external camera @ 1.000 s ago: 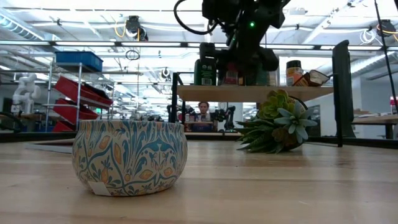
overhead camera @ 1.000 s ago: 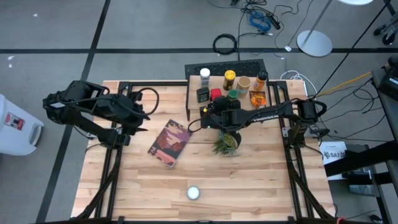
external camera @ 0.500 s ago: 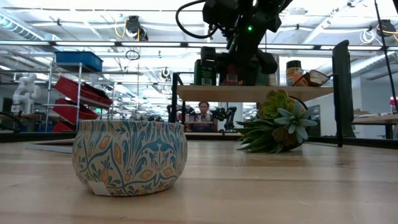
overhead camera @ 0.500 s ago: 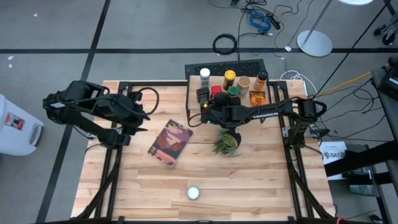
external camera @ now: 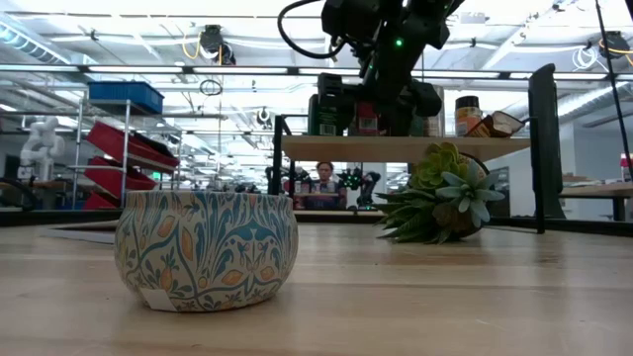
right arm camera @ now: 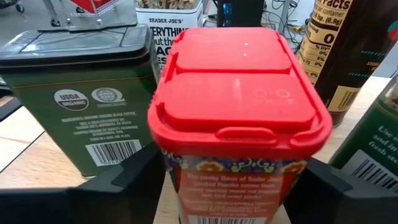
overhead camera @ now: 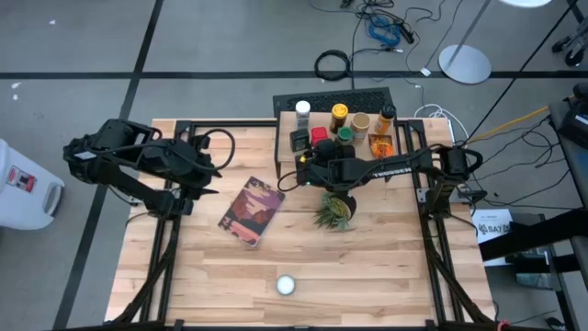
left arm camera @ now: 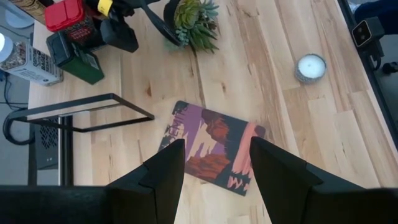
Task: Shelf spices
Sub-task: Put the red seasoning can on the shelf
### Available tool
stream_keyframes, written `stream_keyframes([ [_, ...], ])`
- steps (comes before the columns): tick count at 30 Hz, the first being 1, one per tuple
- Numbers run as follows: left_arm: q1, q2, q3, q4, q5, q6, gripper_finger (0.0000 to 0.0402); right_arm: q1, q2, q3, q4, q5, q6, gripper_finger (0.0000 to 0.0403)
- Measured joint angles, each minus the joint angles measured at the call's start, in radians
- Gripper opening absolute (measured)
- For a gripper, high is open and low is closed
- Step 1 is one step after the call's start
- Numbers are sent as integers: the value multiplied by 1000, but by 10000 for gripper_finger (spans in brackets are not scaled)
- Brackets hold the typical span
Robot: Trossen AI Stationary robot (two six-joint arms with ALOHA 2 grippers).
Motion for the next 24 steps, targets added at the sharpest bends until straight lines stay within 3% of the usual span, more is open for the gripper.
stream_keyframes([
  [24, 0, 0, 0, 0, 0, -1, 191, 97, -4, -1, -2, 75, 2, 265],
])
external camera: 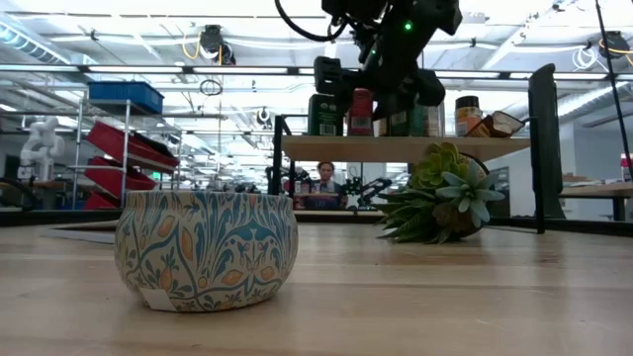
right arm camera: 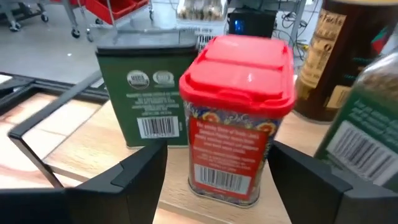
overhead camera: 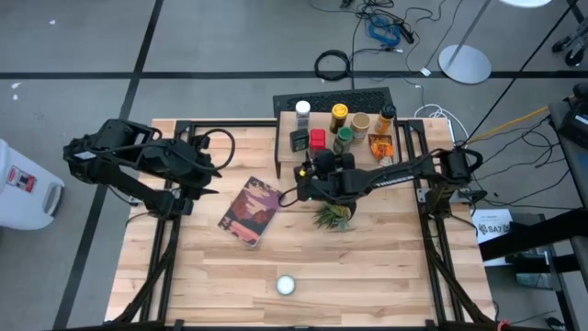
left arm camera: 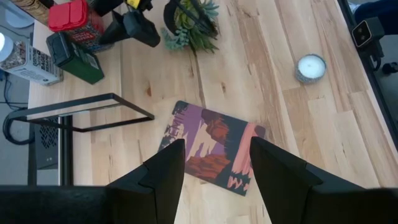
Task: Shelf spices
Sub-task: Put the red seasoning can on the shelf, then put the orange seasoning bag on the shelf
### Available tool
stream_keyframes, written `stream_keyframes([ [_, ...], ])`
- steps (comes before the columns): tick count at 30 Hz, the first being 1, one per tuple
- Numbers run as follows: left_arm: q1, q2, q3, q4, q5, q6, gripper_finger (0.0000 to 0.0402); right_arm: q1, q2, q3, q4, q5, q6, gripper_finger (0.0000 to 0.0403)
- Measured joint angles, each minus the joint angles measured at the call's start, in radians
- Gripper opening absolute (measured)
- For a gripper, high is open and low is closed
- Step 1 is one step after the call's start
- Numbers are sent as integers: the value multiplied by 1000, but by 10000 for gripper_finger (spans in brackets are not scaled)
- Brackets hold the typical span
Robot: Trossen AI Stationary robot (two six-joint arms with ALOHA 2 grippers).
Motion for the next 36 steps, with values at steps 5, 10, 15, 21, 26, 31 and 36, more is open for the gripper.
stream_keyframes([
  [5, 0, 0, 0, 0, 0, 0, 191, 24, -31, 0, -23, 40, 0, 265],
  [10, 0, 0, 0, 0, 0, 0, 191, 55, -72, 0, -56, 41, -4, 265],
  [15, 0, 0, 0, 0, 0, 0, 191, 110, -104, 0, -89, 40, -29, 265],
  [21, 0, 0, 0, 0, 0, 0, 191, 198, -145, 0, -226, 36, -25, 265],
  [26, 0, 0, -6, 11, 0, 1, 191, 266, -210, 0, -434, 3, -22, 265],
  [31, 0, 0, -94, 149, 1, 13, 191, 327, -298, 0, -711, -145, 44, 265],
  [36, 0, 20, -270, 352, 45, 49, 191, 353, -396, 0, -980, -248, 149, 265],
])
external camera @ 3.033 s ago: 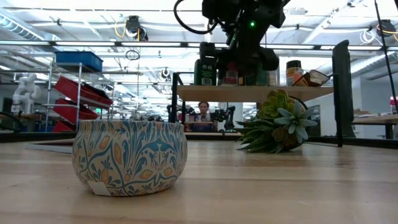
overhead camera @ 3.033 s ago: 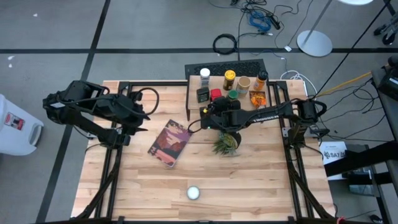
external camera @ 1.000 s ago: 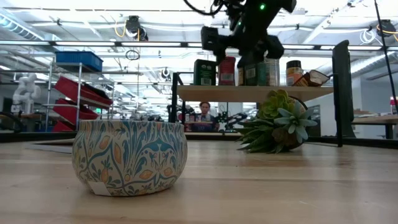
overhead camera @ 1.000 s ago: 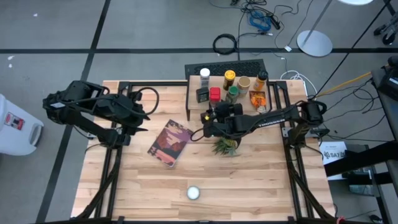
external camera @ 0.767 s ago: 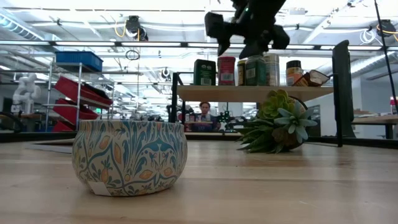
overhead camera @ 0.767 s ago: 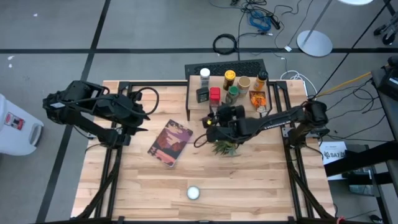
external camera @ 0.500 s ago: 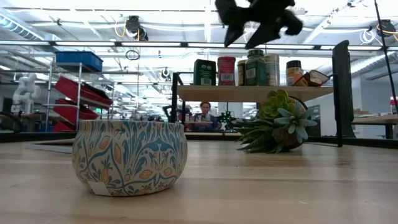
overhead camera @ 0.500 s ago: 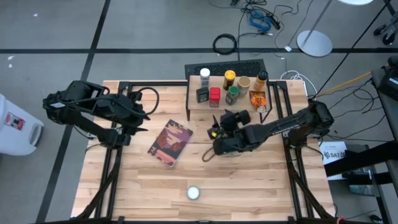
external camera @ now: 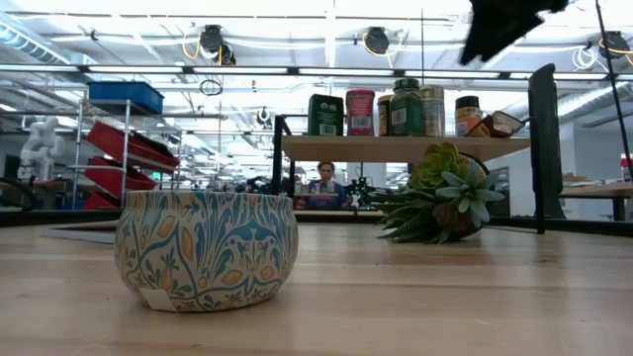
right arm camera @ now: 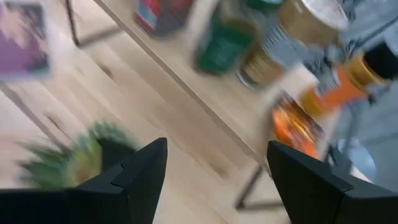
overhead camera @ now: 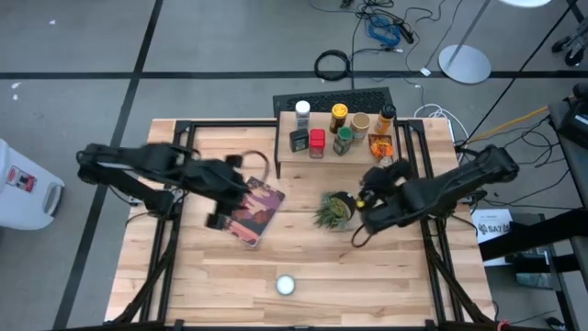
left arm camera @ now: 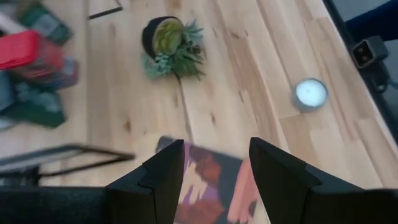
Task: Shelf spices
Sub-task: Put the orange seasoning bag on the shelf
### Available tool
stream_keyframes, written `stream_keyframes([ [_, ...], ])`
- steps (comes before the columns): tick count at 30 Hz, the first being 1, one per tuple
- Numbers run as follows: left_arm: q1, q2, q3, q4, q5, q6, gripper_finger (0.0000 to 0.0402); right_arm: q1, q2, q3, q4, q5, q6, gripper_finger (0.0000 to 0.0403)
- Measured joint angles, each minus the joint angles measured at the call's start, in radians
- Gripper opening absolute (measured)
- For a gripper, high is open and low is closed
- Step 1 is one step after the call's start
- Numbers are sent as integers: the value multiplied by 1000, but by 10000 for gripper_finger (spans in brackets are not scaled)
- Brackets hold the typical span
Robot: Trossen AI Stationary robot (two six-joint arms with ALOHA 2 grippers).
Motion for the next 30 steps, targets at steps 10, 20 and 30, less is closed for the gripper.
stream_keyframes([
  [10, 3, 39, -351, 554, 25, -20, 191, -124, -154, 0, -100, -200, -236, 265],
  [20, 31, 116, -526, 1019, 172, -24, 191, -329, -172, 0, -25, -307, -606, 265],
  [30, 31, 250, -569, 1199, 210, -73, 191, -492, -170, -12, 30, -418, -786, 265],
])
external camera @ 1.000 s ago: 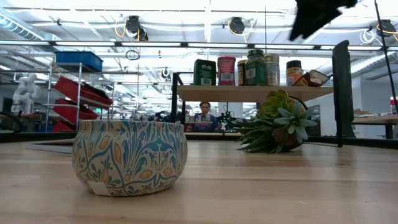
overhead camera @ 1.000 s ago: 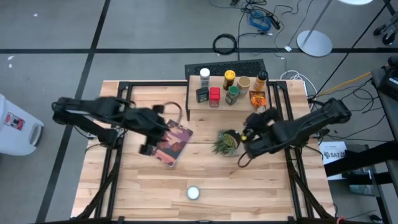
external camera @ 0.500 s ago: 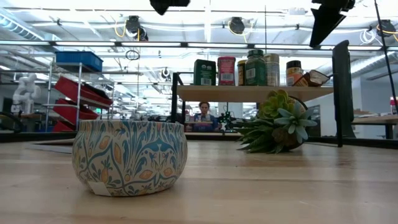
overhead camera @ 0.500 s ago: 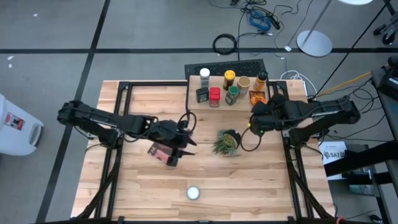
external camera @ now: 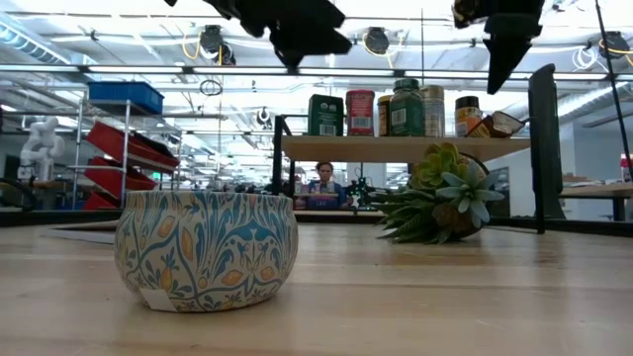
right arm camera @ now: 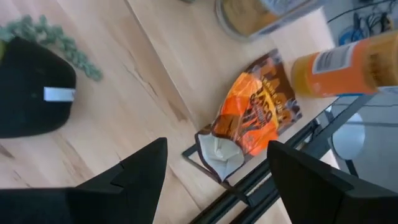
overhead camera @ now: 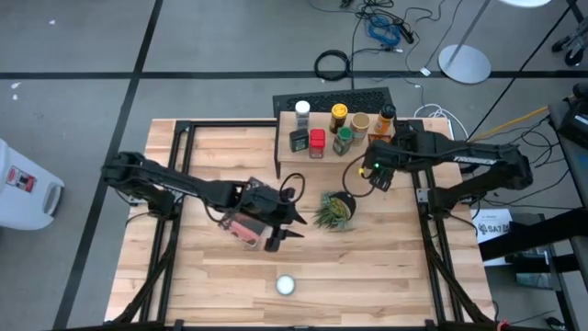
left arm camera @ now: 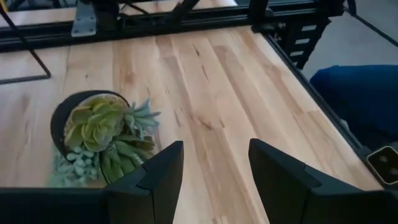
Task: Shelf spices
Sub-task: Put the orange seasoning bag on the shelf
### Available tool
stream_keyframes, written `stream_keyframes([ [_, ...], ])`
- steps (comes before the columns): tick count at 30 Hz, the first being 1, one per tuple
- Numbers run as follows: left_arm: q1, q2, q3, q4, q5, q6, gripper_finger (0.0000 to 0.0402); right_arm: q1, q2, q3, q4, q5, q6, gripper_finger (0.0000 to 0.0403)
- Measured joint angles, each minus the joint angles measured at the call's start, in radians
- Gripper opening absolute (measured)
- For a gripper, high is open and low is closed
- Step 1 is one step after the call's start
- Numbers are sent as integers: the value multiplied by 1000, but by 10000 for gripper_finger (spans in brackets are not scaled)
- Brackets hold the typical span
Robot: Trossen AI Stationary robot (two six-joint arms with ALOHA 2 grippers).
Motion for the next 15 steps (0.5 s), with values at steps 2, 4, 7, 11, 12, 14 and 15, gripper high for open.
stream_keyframes([
  [2, 0, 13, -1, 30, 0, 0, 191, -18, 1, -25, 12, -15, -20, 265],
  [4, 0, 21, 0, 63, 1, -1, 191, -35, 1, -56, 31, -29, -38, 265],
  [7, 0, 23, 0, 78, 11, -1, 191, -54, 1, -107, 73, -32, -64, 265],
  [11, 2, 23, 0, 83, 15, -1, 191, -69, 1, -151, 117, 0, -69, 265],
  [12, 3, 23, 0, 83, 19, 0, 191, -73, 1, -161, 139, -3, -71, 265],
  [14, 3, 23, 0, 83, 25, 1, 191, -76, 1, -184, 165, -12, -74, 265],
  [15, 4, 23, 0, 83, 27, 2, 191, -78, 1, -195, 179, -13, -78, 265],
])
